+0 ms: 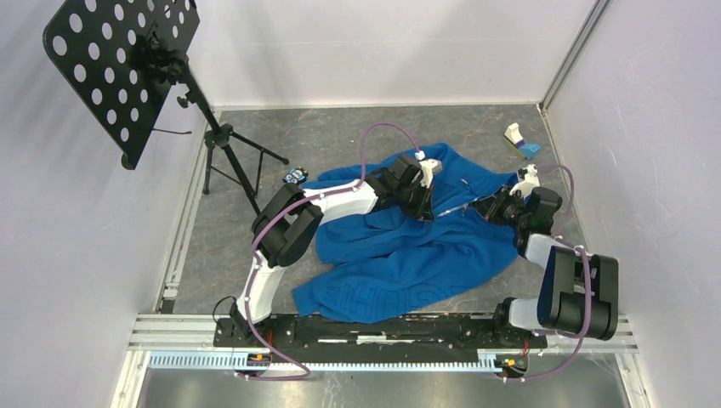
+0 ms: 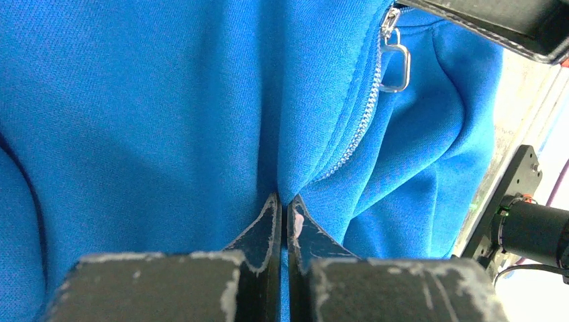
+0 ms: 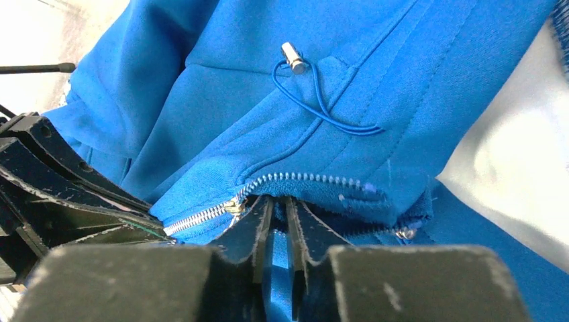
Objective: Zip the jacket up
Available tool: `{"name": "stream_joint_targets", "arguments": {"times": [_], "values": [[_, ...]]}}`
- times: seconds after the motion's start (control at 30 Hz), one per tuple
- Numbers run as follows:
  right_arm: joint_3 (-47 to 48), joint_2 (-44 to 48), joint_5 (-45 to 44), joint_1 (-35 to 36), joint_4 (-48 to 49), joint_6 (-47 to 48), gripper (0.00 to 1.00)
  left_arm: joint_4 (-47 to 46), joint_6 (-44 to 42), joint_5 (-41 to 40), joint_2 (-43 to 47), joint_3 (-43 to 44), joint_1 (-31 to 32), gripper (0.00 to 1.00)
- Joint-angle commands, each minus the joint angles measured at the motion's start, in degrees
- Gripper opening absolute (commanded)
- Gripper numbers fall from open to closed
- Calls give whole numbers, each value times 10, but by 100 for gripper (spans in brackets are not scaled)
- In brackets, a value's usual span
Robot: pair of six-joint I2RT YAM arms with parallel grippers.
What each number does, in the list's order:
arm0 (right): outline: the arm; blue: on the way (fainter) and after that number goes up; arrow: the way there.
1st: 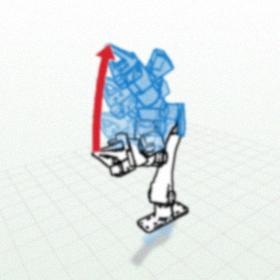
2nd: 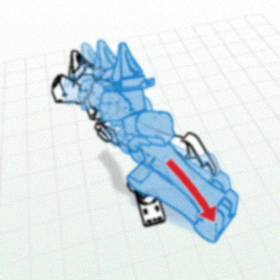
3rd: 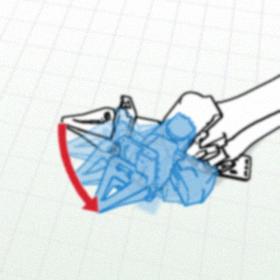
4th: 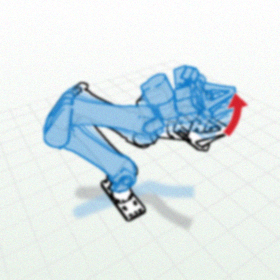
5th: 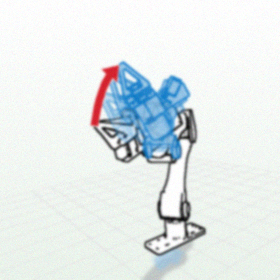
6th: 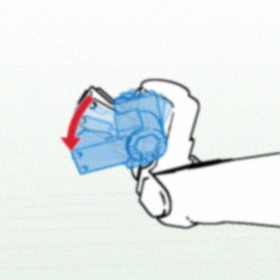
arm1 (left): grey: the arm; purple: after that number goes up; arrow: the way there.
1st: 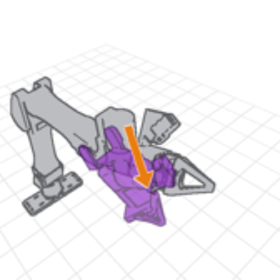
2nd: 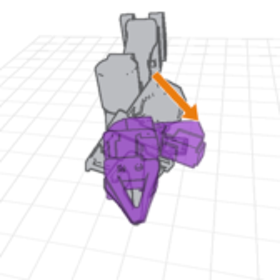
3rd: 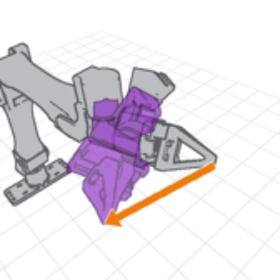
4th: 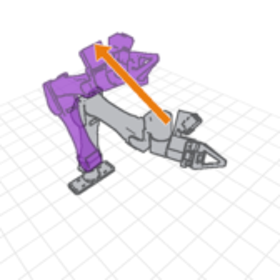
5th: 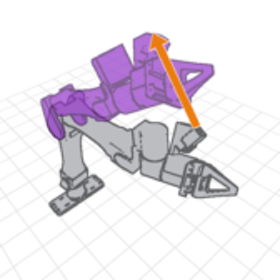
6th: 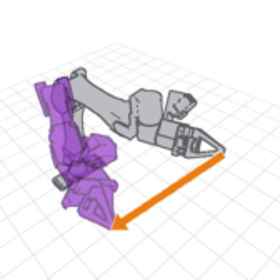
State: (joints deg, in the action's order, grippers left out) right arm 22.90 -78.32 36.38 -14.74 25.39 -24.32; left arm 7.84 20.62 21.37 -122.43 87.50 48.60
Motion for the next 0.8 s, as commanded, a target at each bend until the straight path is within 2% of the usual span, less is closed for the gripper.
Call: {"name": "stream_joint_targets", "arguments": {"times": [0.0, 0.1, 0.23, 0.37, 0.5, 0.57, 0.67, 0.77], "values": [[44, 70, -43, -1, -79, 64, 27, -9, 21, 18, 0, 6, -6, 2], [74, 137, -97, 0, -205, 118, 43, -5, 19, 24, -3, 7, -9, 2], [60, 210, -112, 6, -265, 140, 59, -4, 16, 30, -1, 2, -16, 2], [10, 198, -37, 24, -194, 109, 59, -13, 26, 43, -1, 2, -18, 2], [2, 156, -33, 32, -160, 134, 49, -21, 33, 49, 1, -3, -18, 2], [-2, 130, -20, 31, -121, 135, 48, -21, 31, 49, 2, -4, -18, 2], [-9, 79, 19, 28, -67, 101, 52, -19, 29, 50, 3, -5, -18, 2], [-56, 54, 62, 24, 58, 25, 60, -17, 28, 52, 4, -6, -18, 2]]}}
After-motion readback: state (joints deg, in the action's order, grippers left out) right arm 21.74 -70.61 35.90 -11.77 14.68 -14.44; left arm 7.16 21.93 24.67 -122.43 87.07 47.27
